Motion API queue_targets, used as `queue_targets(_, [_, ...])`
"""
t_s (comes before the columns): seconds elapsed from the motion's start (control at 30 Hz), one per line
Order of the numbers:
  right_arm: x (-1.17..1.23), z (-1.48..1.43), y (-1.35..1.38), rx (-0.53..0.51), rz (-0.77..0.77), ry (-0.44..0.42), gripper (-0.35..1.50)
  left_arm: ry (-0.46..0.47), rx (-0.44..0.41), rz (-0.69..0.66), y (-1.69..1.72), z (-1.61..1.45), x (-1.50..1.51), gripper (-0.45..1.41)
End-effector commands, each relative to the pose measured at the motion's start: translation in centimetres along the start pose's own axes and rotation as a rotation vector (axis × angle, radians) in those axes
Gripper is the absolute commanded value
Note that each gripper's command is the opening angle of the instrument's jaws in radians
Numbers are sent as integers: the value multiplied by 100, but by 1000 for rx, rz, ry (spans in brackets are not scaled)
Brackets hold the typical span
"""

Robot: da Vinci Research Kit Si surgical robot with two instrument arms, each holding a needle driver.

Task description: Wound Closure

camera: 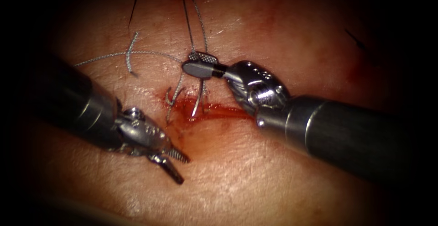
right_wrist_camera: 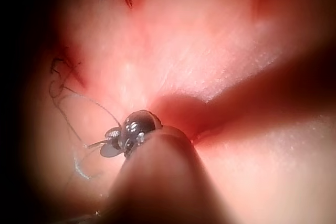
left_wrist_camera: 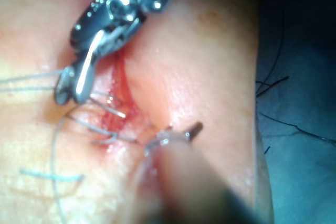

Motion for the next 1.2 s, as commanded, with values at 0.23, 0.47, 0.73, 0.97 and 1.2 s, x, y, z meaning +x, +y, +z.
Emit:
queue_targets(0.23, [-18,16,8,63,99,12,-35,-4,2,-9,-2,14,-17,69])
queue_targets(0.47, [-33,21,12,90,186,-15,-35,-17,-3,-19,2,9,-47,69])
queue_targets(0.73, [-59,30,22,109,321,-70,-35,-25,6,-22,6,1,-84,69])
queue_targets(0.97, [-77,35,13,126,378,-143,-35,-23,10,-32,4,-1,-86,69])
queue_targets(1.2, [-97,22,-11,110,412,-204,-35,-21,11,-32,4,-3,-85,69])
